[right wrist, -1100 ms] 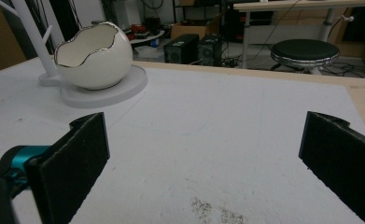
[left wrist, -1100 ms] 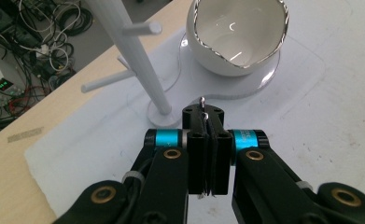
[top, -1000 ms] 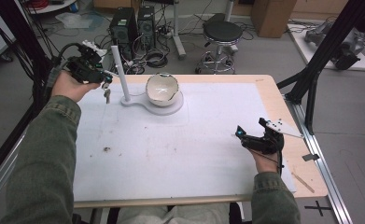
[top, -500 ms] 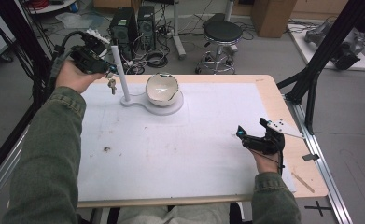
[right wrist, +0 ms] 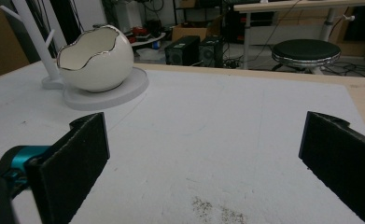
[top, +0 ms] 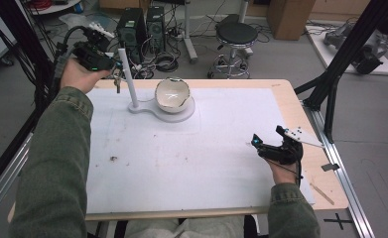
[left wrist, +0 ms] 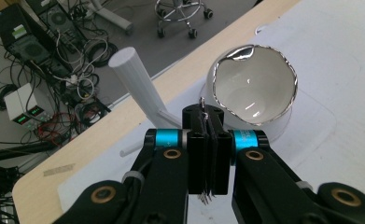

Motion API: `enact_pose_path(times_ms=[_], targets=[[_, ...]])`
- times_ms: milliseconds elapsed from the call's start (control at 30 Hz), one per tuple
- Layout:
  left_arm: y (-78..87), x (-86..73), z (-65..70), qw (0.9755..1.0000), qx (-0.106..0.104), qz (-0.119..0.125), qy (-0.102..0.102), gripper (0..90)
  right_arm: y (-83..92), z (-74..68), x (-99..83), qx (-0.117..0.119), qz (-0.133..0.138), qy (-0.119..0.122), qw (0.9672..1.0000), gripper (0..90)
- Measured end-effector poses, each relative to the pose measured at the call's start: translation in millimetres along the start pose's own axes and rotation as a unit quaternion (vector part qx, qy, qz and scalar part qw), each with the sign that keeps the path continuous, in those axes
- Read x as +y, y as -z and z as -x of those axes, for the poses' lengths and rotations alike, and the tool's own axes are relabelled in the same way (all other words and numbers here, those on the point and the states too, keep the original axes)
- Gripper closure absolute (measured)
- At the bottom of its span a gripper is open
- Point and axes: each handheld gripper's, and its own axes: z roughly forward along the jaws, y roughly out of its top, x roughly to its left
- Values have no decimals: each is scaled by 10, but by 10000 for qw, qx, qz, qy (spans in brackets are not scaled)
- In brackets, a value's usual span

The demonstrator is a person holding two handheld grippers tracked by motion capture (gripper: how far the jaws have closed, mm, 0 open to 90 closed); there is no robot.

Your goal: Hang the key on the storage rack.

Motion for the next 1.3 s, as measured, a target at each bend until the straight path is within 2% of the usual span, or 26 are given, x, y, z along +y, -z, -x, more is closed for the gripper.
enact_pose_path(times_ms=[233, 300, 467, 667, 767, 867, 1167, 1300], targets=[[-30, 45, -32, 9997, 128, 160, 91, 881, 13, 20, -3, -29, 13, -46, 10000, 6], [-72, 52, -11, 9996, 223, 189, 56, 881, 19, 33, -4, -43, 15, -62, 10000, 6], [-167, 71, 34, 9993, 294, 237, 46, 881, 23, 45, -5, -59, 26, -84, 9999, 6], [-223, 84, 61, 9980, 543, 323, 30, 881, 41, 54, -10, -72, 26, -104, 9999, 6], [-255, 94, 66, 9976, 550, 402, 104, 881, 49, 71, -13, -85, 34, -127, 9999, 6], [-314, 93, 92, 9972, 592, 450, 94, 882, 53, 75, -11, -102, 45, -117, 9999, 7], [-467, 87, 71, 9954, 836, 452, 84, 882, 50, 81, -8, -84, 87, -81, 9999, 7], [-493, 64, 24, 9955, 829, 444, 125, 882, 53, 79, -8, -67, 69, -69, 9999, 6]])
